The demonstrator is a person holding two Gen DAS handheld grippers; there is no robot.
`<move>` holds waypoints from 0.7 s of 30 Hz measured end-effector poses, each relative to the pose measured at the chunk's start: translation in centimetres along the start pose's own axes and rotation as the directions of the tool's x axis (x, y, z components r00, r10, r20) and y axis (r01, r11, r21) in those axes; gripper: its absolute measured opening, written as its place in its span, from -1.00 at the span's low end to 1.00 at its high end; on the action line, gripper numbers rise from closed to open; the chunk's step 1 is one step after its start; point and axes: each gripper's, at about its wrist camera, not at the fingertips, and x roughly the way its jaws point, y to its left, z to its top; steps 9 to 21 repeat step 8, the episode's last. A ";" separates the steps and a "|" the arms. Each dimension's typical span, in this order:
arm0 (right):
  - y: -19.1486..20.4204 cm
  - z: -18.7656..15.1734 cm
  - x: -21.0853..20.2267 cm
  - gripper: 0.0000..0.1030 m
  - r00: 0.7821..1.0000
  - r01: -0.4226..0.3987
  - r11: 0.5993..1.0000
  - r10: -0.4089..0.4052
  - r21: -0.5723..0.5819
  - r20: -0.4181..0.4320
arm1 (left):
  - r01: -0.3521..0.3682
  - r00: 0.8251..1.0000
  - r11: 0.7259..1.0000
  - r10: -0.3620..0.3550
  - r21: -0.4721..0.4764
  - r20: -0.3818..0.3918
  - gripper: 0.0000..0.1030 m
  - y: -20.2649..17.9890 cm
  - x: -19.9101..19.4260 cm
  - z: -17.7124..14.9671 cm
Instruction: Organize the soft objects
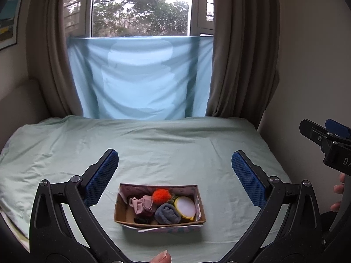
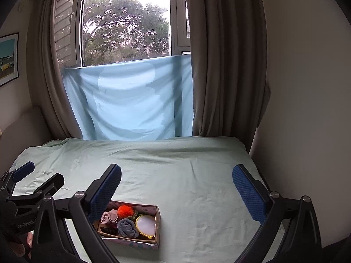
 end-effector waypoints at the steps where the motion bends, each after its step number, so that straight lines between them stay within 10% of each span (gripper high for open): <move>1: 0.0 0.0 0.1 0.96 1.000 0.001 1.000 -0.001 -0.001 -0.004 | 0.003 1.000 1.000 -0.003 -0.001 -0.005 0.99 0.0 0.1 -0.1; 21: 0.2 -0.1 1.7 0.96 0.999 0.003 1.000 -0.004 -0.007 -0.043 | 0.012 1.000 1.000 -0.012 -0.013 -0.010 0.99 0.3 1.1 -0.4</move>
